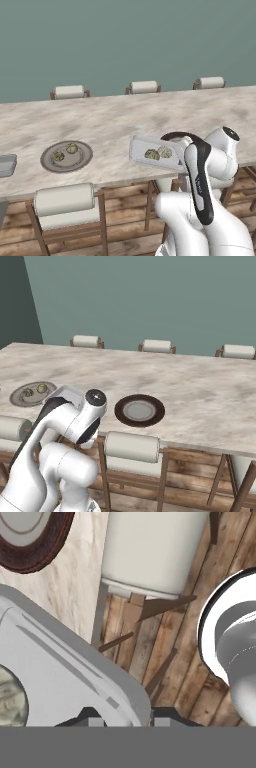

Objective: Place two dumplings into each of the tupperware containers and then place the containers in the fridge.

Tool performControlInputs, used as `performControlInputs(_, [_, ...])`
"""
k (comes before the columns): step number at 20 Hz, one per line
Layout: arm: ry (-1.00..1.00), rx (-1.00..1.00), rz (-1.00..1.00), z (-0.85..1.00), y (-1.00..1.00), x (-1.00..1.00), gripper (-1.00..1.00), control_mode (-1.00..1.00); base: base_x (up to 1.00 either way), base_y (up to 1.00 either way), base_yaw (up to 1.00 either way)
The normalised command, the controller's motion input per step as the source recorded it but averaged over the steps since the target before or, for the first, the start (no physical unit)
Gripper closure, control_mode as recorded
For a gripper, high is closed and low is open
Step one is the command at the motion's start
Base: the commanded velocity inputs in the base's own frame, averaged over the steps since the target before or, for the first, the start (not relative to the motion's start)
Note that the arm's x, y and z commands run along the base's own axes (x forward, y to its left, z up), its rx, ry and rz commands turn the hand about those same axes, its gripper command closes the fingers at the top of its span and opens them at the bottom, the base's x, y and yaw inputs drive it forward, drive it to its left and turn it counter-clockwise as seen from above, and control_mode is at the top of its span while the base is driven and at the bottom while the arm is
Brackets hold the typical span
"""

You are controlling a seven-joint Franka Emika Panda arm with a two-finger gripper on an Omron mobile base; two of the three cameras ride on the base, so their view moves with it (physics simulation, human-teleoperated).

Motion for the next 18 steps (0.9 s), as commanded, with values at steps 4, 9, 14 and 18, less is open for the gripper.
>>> performControlInputs(4, [0.01, 0.00, -0.01, 0.00, 0.09, 0.00, 1.00, -1.00, 0.00, 0.00, 0.00])
performControlInputs(9, [0.01, 0.00, 0.00, 0.00, 0.03, 0.01, 1.00, -1.00, 0.00, 0.00, 0.00])
performControlInputs(14, [0.04, -0.05, 0.00, 0.00, 0.20, 0.00, 1.00, -1.00, 0.00, 0.00, 0.00])
performControlInputs(18, [0.08, -0.07, 0.17, 0.00, 0.14, 0.00, 1.00, -1.00, 0.00, 0.00, 0.00])
